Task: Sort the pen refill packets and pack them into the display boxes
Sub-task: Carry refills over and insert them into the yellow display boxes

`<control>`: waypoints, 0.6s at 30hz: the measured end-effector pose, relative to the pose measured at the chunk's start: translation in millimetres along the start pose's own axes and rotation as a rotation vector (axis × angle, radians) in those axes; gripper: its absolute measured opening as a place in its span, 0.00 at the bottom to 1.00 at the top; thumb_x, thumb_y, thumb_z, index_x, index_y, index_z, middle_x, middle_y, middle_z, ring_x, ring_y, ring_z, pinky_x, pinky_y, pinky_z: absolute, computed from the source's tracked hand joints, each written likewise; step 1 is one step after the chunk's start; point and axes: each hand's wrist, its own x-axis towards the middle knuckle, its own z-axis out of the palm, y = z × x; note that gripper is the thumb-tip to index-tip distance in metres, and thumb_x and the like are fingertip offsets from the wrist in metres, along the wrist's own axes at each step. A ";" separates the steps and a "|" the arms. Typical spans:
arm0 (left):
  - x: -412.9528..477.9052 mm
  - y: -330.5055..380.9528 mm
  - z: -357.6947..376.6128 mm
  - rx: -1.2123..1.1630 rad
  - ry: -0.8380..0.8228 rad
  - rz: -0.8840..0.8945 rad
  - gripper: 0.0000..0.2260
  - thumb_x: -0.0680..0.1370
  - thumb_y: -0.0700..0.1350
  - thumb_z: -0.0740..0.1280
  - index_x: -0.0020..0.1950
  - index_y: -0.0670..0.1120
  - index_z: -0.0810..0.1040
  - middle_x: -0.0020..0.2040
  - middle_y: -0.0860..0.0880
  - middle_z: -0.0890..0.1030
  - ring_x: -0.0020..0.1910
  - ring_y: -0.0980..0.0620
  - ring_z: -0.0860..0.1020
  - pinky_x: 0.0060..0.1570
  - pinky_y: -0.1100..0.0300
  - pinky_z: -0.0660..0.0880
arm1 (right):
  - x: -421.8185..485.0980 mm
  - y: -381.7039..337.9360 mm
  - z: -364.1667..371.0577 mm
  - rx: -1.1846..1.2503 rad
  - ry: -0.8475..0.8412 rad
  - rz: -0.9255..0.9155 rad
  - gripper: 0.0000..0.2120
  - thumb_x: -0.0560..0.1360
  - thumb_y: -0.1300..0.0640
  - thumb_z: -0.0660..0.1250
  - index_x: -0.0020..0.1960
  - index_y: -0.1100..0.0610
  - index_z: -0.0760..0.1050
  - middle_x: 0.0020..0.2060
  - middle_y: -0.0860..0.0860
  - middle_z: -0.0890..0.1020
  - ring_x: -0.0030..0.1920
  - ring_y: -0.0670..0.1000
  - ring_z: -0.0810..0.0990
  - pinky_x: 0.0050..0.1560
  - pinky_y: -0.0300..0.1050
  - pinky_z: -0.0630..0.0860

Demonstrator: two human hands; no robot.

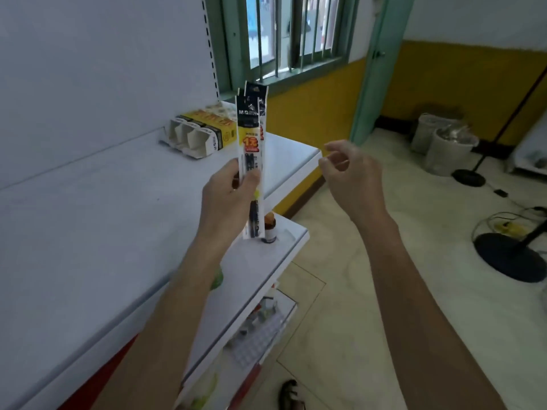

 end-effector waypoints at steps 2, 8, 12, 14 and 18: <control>35.8 -3.0 12.3 -0.009 0.043 -0.016 0.10 0.79 0.45 0.61 0.37 0.51 0.72 0.31 0.54 0.72 0.31 0.57 0.69 0.29 0.70 0.64 | 39.4 1.6 12.7 0.028 -0.036 -0.060 0.13 0.76 0.54 0.64 0.59 0.55 0.75 0.42 0.45 0.77 0.41 0.43 0.76 0.41 0.34 0.73; 112.1 -8.5 26.4 -0.019 0.185 -0.042 0.09 0.78 0.43 0.62 0.40 0.55 0.75 0.32 0.56 0.75 0.31 0.64 0.72 0.32 0.74 0.67 | 136.5 7.6 61.5 0.072 -0.160 -0.206 0.13 0.75 0.54 0.65 0.58 0.56 0.76 0.46 0.49 0.82 0.41 0.44 0.77 0.41 0.35 0.74; 138.0 -29.0 7.3 -0.067 0.400 -0.139 0.09 0.77 0.43 0.64 0.40 0.55 0.78 0.30 0.59 0.77 0.34 0.59 0.74 0.40 0.66 0.71 | 180.5 6.5 105.1 0.101 -0.284 -0.265 0.13 0.75 0.55 0.66 0.58 0.55 0.76 0.47 0.49 0.81 0.42 0.44 0.77 0.40 0.34 0.75; 147.6 -41.6 -0.9 -0.083 0.538 -0.183 0.08 0.77 0.44 0.65 0.40 0.55 0.79 0.32 0.58 0.78 0.38 0.55 0.76 0.47 0.55 0.74 | 204.0 5.5 130.4 0.107 -0.379 -0.307 0.13 0.74 0.56 0.66 0.58 0.55 0.76 0.48 0.50 0.81 0.44 0.46 0.78 0.45 0.41 0.78; 159.5 -62.1 -4.6 -0.109 0.803 -0.239 0.09 0.76 0.44 0.66 0.38 0.54 0.79 0.31 0.57 0.78 0.39 0.53 0.75 0.47 0.50 0.74 | 243.3 6.8 184.0 0.076 -0.594 -0.446 0.15 0.72 0.56 0.68 0.59 0.53 0.76 0.53 0.50 0.80 0.54 0.51 0.77 0.55 0.49 0.74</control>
